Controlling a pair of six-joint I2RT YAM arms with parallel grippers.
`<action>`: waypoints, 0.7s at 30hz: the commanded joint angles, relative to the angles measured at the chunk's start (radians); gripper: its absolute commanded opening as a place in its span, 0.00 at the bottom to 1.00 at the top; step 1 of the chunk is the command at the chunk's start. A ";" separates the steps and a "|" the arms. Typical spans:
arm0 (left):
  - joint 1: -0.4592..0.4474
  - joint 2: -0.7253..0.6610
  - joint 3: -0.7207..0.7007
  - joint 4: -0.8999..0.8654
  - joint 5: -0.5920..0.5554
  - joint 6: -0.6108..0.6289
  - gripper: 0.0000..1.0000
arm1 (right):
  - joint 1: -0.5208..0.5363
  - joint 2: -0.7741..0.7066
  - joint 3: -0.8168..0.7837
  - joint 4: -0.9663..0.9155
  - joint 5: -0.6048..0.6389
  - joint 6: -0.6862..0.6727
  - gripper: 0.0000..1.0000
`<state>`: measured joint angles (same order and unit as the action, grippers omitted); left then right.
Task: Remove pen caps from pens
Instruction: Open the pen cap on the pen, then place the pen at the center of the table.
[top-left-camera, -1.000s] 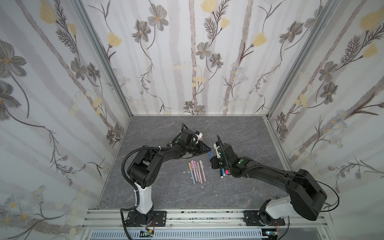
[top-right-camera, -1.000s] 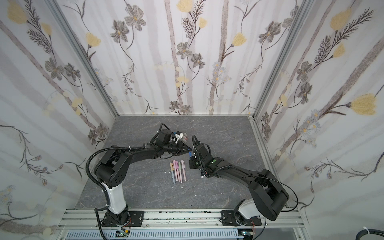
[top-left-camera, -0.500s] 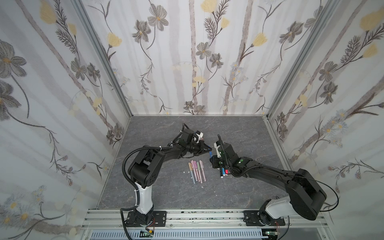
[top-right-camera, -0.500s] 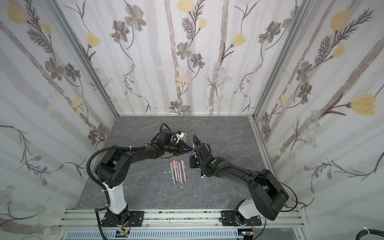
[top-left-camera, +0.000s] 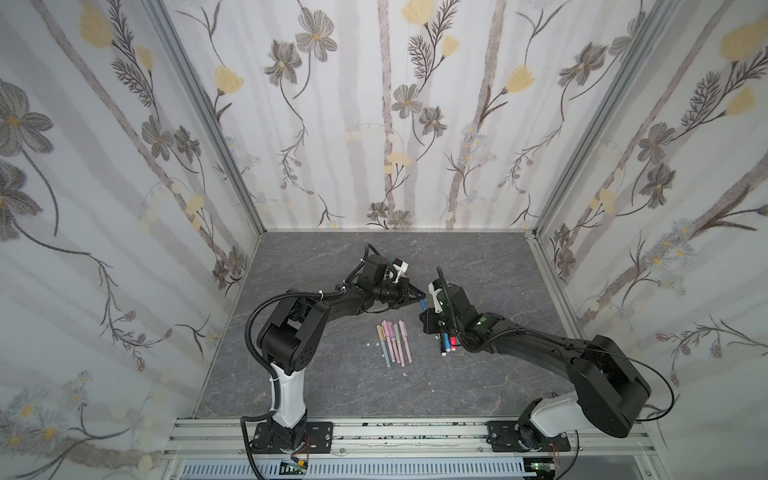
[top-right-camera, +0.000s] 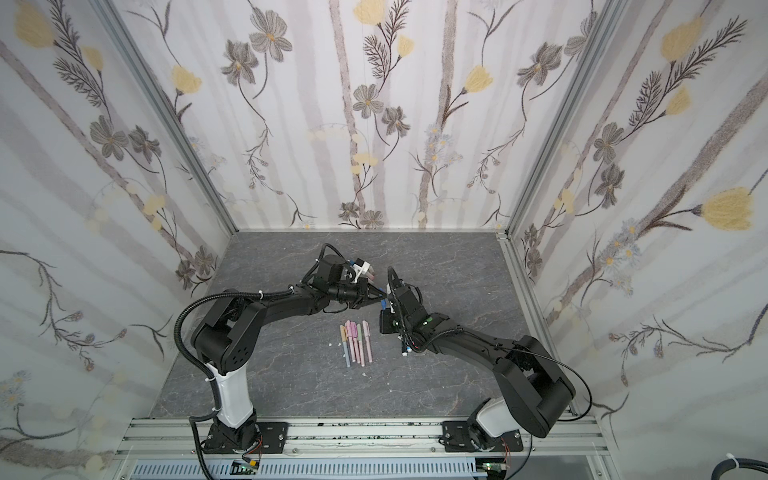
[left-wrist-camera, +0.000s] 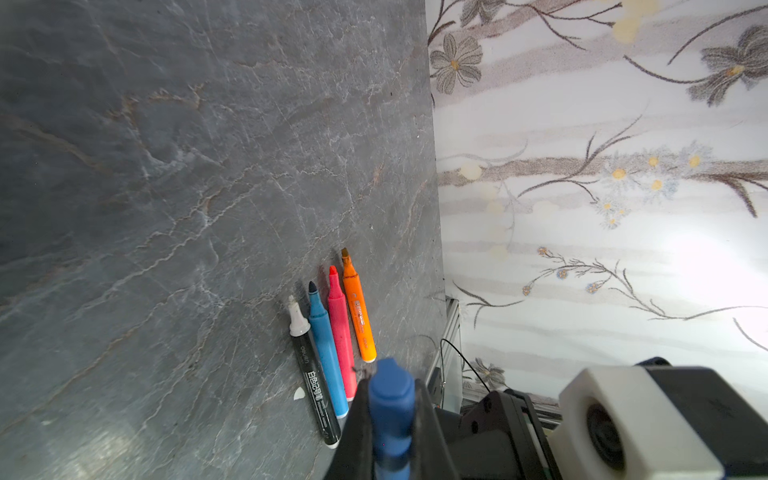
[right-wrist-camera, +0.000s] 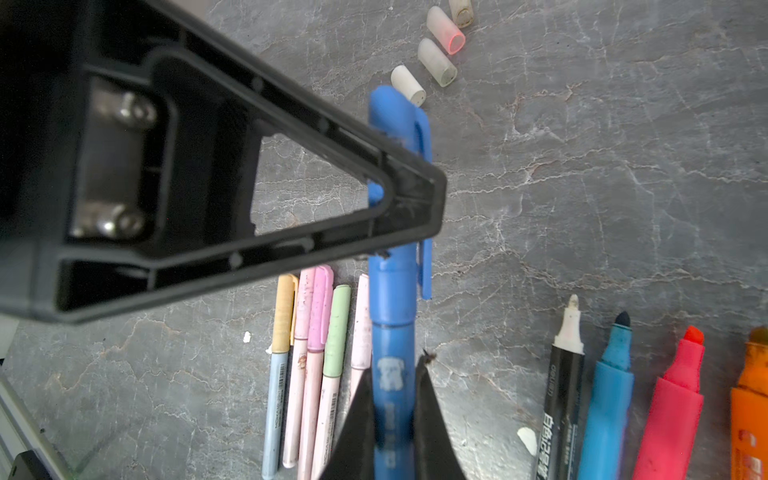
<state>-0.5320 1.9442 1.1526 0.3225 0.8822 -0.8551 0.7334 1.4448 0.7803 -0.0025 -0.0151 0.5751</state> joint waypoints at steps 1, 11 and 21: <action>0.038 0.033 0.059 -0.035 -0.093 0.056 0.00 | 0.014 -0.042 -0.042 -0.029 0.002 0.000 0.00; 0.121 0.082 0.241 -0.241 -0.156 0.179 0.00 | 0.079 -0.104 -0.158 -0.037 0.041 0.091 0.00; 0.187 -0.022 -0.008 -0.215 -0.148 0.224 0.00 | 0.117 0.064 -0.049 -0.196 0.175 0.152 0.00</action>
<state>-0.3592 1.9503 1.1931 0.0769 0.7277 -0.6525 0.8490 1.4807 0.7052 -0.1375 0.0860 0.6922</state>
